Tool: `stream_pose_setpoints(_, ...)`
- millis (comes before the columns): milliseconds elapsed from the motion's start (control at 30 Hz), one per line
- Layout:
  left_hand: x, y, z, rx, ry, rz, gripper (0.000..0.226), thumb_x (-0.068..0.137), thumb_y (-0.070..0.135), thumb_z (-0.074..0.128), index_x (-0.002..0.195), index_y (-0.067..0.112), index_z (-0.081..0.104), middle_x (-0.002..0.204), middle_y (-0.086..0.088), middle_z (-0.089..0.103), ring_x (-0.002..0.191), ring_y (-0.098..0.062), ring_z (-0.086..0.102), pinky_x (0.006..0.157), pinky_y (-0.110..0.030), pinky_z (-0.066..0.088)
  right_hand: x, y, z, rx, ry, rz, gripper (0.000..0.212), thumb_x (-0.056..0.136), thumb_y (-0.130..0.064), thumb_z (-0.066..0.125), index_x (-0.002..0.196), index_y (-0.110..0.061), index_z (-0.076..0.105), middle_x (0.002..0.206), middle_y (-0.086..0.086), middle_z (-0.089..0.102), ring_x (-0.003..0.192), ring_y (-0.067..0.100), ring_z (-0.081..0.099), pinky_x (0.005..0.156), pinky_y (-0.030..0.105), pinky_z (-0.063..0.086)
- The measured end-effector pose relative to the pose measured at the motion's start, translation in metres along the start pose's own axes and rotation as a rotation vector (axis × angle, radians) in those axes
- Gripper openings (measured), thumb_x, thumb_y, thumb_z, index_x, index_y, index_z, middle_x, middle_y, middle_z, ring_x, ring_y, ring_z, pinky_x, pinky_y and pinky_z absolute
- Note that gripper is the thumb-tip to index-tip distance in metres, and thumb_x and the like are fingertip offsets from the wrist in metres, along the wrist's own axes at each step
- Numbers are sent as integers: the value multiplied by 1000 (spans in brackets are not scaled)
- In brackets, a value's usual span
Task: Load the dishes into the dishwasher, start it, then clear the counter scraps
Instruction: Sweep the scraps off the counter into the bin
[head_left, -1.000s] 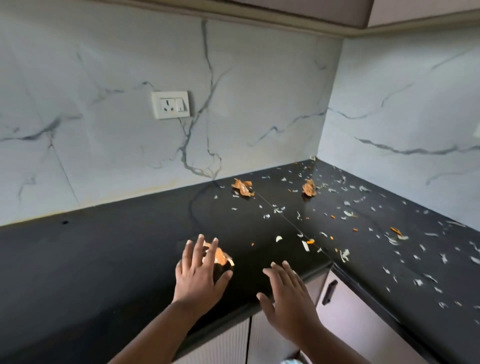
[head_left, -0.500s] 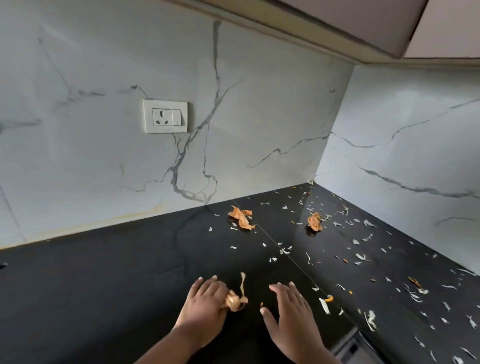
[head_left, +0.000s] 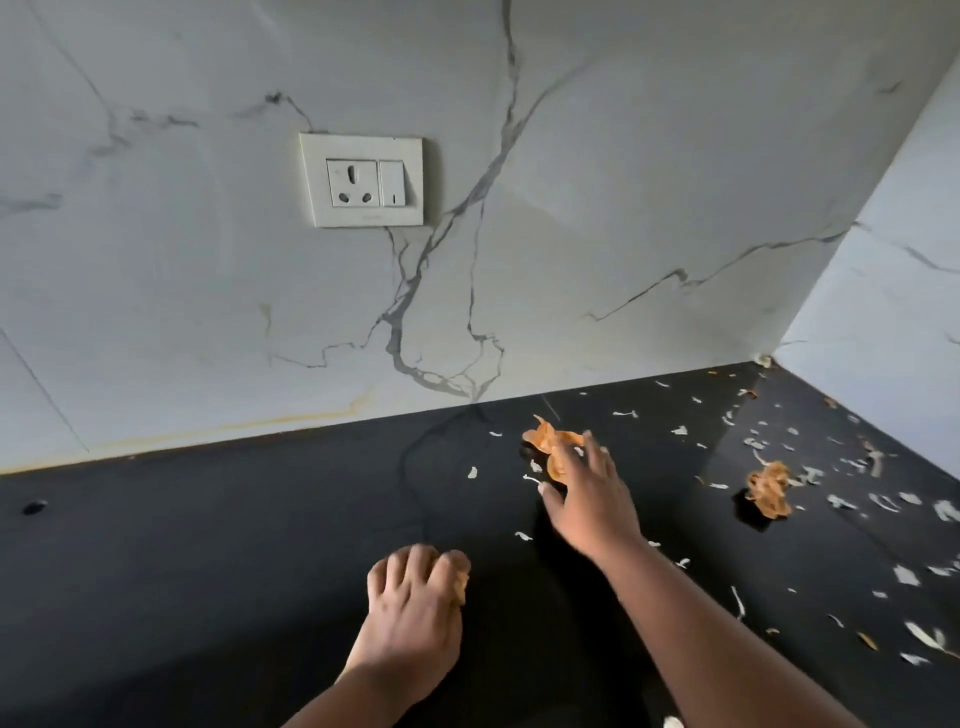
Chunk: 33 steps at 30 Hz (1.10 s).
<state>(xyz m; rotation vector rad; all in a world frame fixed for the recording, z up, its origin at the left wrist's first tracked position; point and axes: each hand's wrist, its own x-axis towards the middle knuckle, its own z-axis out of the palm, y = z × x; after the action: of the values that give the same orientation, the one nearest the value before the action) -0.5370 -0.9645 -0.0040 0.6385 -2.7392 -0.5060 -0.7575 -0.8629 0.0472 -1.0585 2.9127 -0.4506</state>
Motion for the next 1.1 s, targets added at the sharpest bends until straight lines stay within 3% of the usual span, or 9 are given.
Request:
stream_pose_setpoints(133,1,5,-3,36,-22,-61,45,75,48,35,119,38,31,105,11,28,107,-17,32,102,-37,25,58,6,7,-14,-75,-21,62,97,-42,46,151,-35,16,161,7,4,147,35,8,113,46,25)
stream_pose_setpoints(233,4,7,-6,96,-79,-110,50,83,67,26,126,42,28,112,12,26,114,-12,26,106,-33,14,70,13,22,56,-150,-26,49,101,-27,39,149,-31,28,155,5,30,143,32,25,108,43,32)
stream_pose_setpoints(367,6,6,-4,76,-59,-143,46,89,55,16,131,44,33,119,12,31,122,-13,26,111,-36,13,67,20,34,75,-76,59,54,96,-8,36,144,-34,39,138,3,53,122,28,53,95,38,45)
stream_pose_setpoints(533,4,2,-2,36,-48,-132,35,98,34,33,132,43,34,123,9,30,126,-13,27,112,-34,14,62,25,23,173,-110,106,57,95,-1,39,138,-38,47,122,7,64,98,27,65,79,34,54)
stream_pose_setpoints(633,4,2,-3,17,-30,-107,35,98,30,35,131,43,37,125,8,31,127,-13,33,112,-35,16,39,33,11,436,32,173,39,97,-6,45,128,-25,60,106,4,70,77,16,67,60,24,48)
stream_pose_setpoints(767,5,2,-2,27,-6,-74,36,98,28,40,131,42,42,131,11,35,126,-13,37,110,-38,22,-9,42,-13,731,246,256,33,96,-7,51,119,-25,67,106,-6,68,75,4,65,53,11,44)
stream_pose_setpoints(833,5,2,-1,25,-9,-66,37,97,26,42,132,41,43,134,11,35,127,-14,37,110,-39,22,-36,47,-24,788,285,296,32,96,-9,53,116,-28,68,104,-9,69,74,4,65,52,13,45)
stream_pose_setpoints(933,3,3,-2,16,20,-28,39,95,23,47,131,37,46,132,8,39,123,-18,42,106,-42,25,-85,58,-39,851,323,356,33,94,-10,54,114,-32,68,100,-10,72,71,10,67,59,31,55)
stream_pose_setpoints(1100,-2,6,-7,23,20,-13,43,92,19,52,133,28,49,131,-1,43,121,-27,42,103,-49,30,-184,65,-53,851,379,509,30,88,-9,58,105,-30,71,87,-11,74,74,9,67,69,31,54)
